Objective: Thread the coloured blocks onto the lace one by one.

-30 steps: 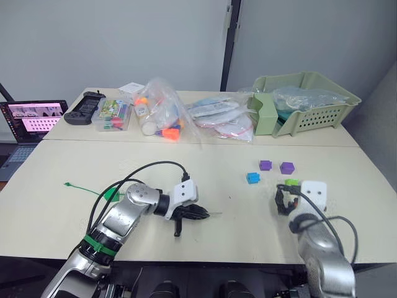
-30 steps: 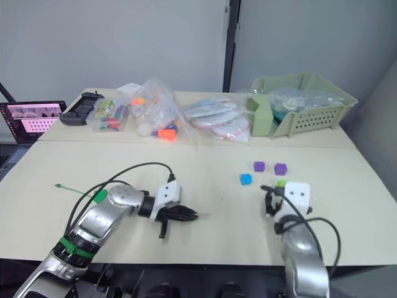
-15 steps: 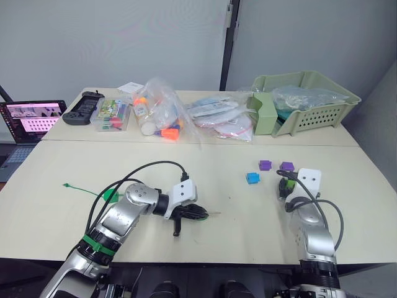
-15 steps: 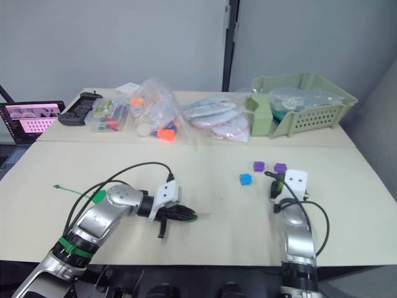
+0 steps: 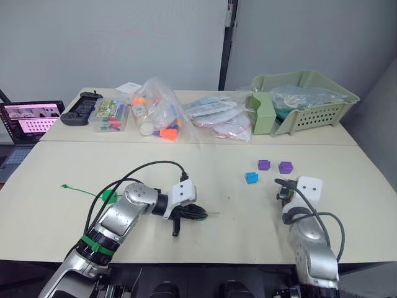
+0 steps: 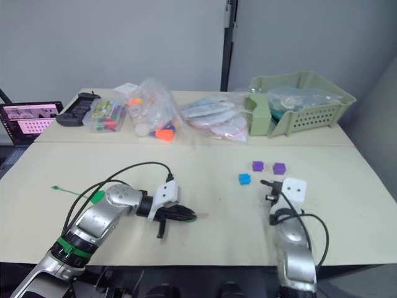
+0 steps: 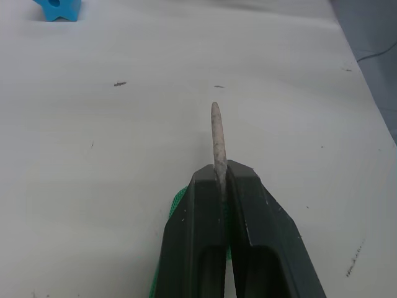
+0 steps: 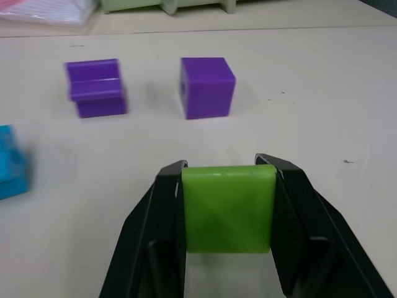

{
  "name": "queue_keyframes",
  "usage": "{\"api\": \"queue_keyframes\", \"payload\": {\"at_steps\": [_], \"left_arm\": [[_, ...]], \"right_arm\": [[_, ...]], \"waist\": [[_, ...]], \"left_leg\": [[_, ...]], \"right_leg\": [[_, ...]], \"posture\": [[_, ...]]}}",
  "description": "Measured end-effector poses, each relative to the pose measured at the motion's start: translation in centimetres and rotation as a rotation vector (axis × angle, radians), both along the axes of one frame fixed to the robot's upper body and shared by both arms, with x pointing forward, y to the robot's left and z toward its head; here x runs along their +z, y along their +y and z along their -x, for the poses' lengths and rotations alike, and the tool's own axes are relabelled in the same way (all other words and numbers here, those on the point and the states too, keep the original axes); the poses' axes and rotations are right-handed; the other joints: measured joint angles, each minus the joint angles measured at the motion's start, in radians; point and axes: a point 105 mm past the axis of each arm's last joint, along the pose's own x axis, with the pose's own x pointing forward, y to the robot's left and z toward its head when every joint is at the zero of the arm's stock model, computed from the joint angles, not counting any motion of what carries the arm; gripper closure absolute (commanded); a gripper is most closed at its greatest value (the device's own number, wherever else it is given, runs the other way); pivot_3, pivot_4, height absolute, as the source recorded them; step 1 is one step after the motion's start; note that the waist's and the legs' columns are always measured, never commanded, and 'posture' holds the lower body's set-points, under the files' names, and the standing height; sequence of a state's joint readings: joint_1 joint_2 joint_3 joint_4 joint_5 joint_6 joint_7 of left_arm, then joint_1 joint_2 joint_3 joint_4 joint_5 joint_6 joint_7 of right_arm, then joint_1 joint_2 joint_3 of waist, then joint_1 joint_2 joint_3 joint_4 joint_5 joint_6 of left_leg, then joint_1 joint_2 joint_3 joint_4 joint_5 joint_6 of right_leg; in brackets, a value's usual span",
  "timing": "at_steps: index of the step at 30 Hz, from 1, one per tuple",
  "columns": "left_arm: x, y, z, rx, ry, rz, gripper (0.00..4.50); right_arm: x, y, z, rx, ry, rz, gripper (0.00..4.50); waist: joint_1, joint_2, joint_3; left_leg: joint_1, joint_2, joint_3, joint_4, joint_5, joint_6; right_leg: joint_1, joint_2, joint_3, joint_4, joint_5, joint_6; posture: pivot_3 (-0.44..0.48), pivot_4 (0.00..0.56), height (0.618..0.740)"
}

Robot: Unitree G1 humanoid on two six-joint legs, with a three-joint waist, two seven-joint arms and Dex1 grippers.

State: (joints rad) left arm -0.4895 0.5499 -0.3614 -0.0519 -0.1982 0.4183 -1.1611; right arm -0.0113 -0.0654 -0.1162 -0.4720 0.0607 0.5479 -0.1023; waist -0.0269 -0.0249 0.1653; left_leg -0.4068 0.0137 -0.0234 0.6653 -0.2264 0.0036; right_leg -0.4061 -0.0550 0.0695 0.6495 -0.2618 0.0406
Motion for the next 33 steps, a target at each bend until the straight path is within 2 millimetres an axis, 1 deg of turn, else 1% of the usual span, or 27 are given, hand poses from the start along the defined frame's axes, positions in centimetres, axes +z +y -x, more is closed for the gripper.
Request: {"api": "queue_keyframes", "payload": {"at_steps": [3,5,7,10,12,13,15,19,21,24,26,27,28,30,31,33], "left_arm": [[0.0,0.0,0.0,-0.002,0.001,0.000,4.50],[0.0,0.0,0.1,-0.006,0.003,0.000,4.50],[0.0,0.0,0.1,-0.008,0.005,0.000,4.50],[0.0,0.0,0.1,-0.010,0.006,0.000,4.50],[0.0,0.0,0.2,-0.013,0.008,-0.001,4.50],[-0.1,0.1,0.2,-0.012,0.009,-0.003,4.50],[-0.1,0.1,0.2,-0.013,0.009,-0.004,4.50],[-0.2,0.3,0.3,-0.012,0.014,-0.009,4.50],[-0.4,0.4,0.4,-0.009,0.023,-0.011,4.50],[-0.5,0.4,0.4,-0.008,0.023,-0.012,4.50],[-0.5,0.4,0.4,-0.008,0.024,-0.013,4.50],[-0.5,0.4,0.4,-0.008,0.024,-0.013,4.50],[-0.5,0.4,0.4,-0.008,0.024,-0.013,4.50],[-0.5,0.4,0.4,-0.008,0.024,-0.013,4.50],[-0.5,0.4,0.4,-0.008,0.024,-0.013,4.50],[-0.5,0.4,0.4,-0.008,0.025,-0.012,4.50]], "right_arm": [[0.6,4.5,2.3,0.146,0.013,-0.028,3.32],[0.0,7.3,3.7,0.241,0.061,-0.043,3.32],[-1.0,9.2,4.5,0.311,0.115,-0.056,3.32],[-1.5,9.6,4.5,0.320,0.135,-0.055,3.32],[-3.1,9.5,4.2,0.311,0.195,-0.057,3.32],[-3.5,9.6,4.1,0.309,0.205,-0.068,3.32],[-3.6,10.0,3.9,0.311,0.206,-0.087,3.32],[-3.6,10.0,3.8,0.320,0.195,-0.105,3.32],[-3.5,10.0,3.7,0.321,0.185,-0.107,2.29],[-3.3,9.5,3.8,0.336,0.180,-0.094,1.25],[-1.6,8.9,3.7,0.364,0.126,-0.071,0.58],[-0.2,8.5,3.7,0.388,0.081,-0.049,0.23],[1.1,8.2,3.6,0.413,0.040,-0.024,0.05],[2.9,7.8,3.8,0.472,-0.008,-0.003,0.05],[3.6,7.7,3.9,0.540,-0.013,0.011,0.05],[4.1,7.3,4.3,0.683,0.013,0.036,0.05]], "waist": [[-0.007,0.000,0.000],[-0.011,0.000,0.000],[-0.010,0.000,0.000],[-0.009,0.000,0.000],[-0.009,0.000,0.000],[-0.010,0.000,0.000],[-0.013,-0.002,-0.001],[-0.016,-0.002,-0.002],[-0.016,-0.002,-0.001],[-0.015,-0.002,-0.001],[-0.013,-0.002,-0.001],[-0.013,-0.002,-0.001],[-0.013,-0.002,-0.001],[-0.012,-0.002,-0.001],[-0.012,-0.002,-0.001],[-0.011,-0.002,-0.001]], "left_leg": [[0.000,0.000,0.000,0.000,0.000,0.000],[0.000,0.000,0.000,0.000,0.000,0.000],[0.000,0.000,0.000,0.000,0.000,0.000],[0.001,0.000,0.000,0.000,0.000,0.000],[0.001,0.000,0.000,0.000,0.000,0.000],[0.001,0.000,0.000,0.000,0.000,0.000],[0.002,0.001,0.000,0.000,0.000,0.000],[0.003,0.001,0.000,0.000,0.000,0.000],[0.003,0.001,0.000,0.000,0.000,0.000],[0.001,0.000,0.000,0.000,0.000,0.000],[0.000,0.000,0.000,0.000,0.000,0.000],[0.000,0.000,0.000,0.000,0.000,0.000],[0.000,0.000,0.000,0.000,0.000,0.000],[0.001,0.000,0.000,0.000,0.000,0.000],[0.001,0.000,0.000,0.000,0.000,0.000],[0.001,-0.001,0.000,0.000,0.000,0.000]], "right_leg": [[0.000,0.000,0.000,0.000,0.000,0.000],[0.000,0.000,0.000,-0.001,0.000,0.000],[0.001,-0.001,0.000,-0.001,0.000,0.000],[0.001,-0.001,0.000,-0.002,-0.001,0.000],[0.001,-0.001,0.000,-0.002,-0.001,0.000],[0.000,-0.001,0.000,-0.002,-0.001,0.000],[0.002,0.000,-0.001,-0.002,-0.001,0.000],[0.003,0.000,0.000,-0.001,-0.001,0.000],[0.002,0.000,0.000,-0.001,-0.001,0.000],[0.001,0.000,0.000,-0.001,-0.001,0.000],[0.000,-0.001,0.000,-0.002,-0.001,0.000],[0.001,-0.001,0.000,-0.002,-0.001,0.000],[0.001,-0.001,0.000,-0.002,-0.001,0.000],[0.001,-0.001,-0.001,-0.002,-0.001,0.000],[0.002,-0.001,-0.001,-0.002,-0.001,0.000],[0.002,-0.001,-0.001,-0.002,-0.001,0.000]], "posture": [[0.000,0.150,0.740],[0.000,0.150,0.740],[0.000,0.150,0.740],[0.000,0.150,0.740],[0.000,0.150,0.740],[0.000,0.150,0.740],[0.000,0.150,0.740],[0.000,0.150,0.740],[0.000,0.150,0.740],[0.000,0.150,0.740],[0.000,0.150,0.740],[0.000,0.150,0.740],[0.000,0.150,0.740],[0.000,0.150,0.740],[0.000,0.150,0.740],[0.000,0.150,0.740]]}}
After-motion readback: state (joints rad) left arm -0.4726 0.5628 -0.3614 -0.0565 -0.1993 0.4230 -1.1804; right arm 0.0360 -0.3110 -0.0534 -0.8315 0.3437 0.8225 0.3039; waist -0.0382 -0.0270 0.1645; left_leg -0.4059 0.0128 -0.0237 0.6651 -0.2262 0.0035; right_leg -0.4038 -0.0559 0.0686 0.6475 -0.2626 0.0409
